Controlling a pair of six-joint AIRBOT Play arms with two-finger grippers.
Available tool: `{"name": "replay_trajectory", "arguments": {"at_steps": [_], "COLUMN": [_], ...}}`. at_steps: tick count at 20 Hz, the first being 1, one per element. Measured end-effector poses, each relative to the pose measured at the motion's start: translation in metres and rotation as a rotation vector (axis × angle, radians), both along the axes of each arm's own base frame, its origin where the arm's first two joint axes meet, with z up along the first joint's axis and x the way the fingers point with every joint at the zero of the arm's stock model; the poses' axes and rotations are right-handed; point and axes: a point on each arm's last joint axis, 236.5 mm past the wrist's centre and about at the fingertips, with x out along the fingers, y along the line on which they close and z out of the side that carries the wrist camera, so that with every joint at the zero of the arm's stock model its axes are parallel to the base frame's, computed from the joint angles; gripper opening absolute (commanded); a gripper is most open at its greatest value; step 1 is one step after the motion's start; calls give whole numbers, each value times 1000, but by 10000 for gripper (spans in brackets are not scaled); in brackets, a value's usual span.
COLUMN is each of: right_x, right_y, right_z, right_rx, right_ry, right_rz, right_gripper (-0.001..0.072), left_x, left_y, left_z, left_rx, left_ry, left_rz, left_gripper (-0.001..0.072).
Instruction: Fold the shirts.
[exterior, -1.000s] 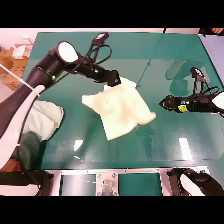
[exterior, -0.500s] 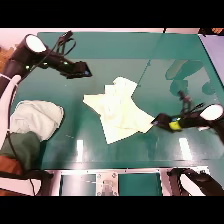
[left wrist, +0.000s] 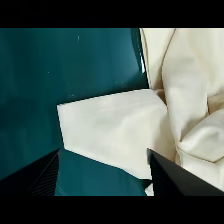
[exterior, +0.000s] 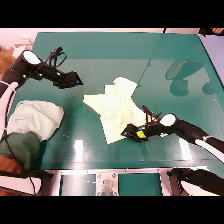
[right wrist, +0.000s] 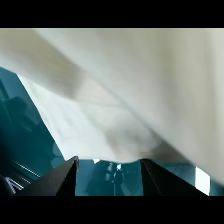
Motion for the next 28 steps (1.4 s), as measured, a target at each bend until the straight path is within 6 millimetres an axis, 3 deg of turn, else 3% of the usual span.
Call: {"name": "replay_trajectory", "arguments": {"at_steps": [2, 5, 8, 11, 14, 16, 19, 22, 28], "right_x": [17, 48, 59, 71, 83, 84, 75, 69, 73], "right_y": [9, 10, -8, -61, -143, -198, -252, -288, -317], "right_z": [-2, 7, 32, 68, 101, 112, 111, 98, 65], "right_rx": [-9, -21, -19, -69, -186, -255, -316, -366, -397], "right_ry": [-45, -138, -156, -186, -241, -247, -211, -173, -110], "right_rz": [16, 42, 80, 50, -84, -211, -344, -425, -486], "right_gripper": [43, 21, 21, 21, 21, 21, 21, 21, 22], "left_x": [1, 1, 1, 0, -4, -10, -14, -14, -14], "left_y": [2, 3, 3, 4, -2, -18, -51, -88, -152], "left_z": [-3, -5, -6, -11, -22, -30, -42, -50, -49], "left_rx": [3, 6, 7, 9, 1, -24, -59, -79, -91], "left_ry": [0, -1, -2, 5, 26, 43, 33, -7, -124], "left_rz": [5, 5, 8, 13, 14, -8, -43, -65, -94], "left_gripper": [622, 622, 623, 622, 622, 622, 622, 622, 622]}}
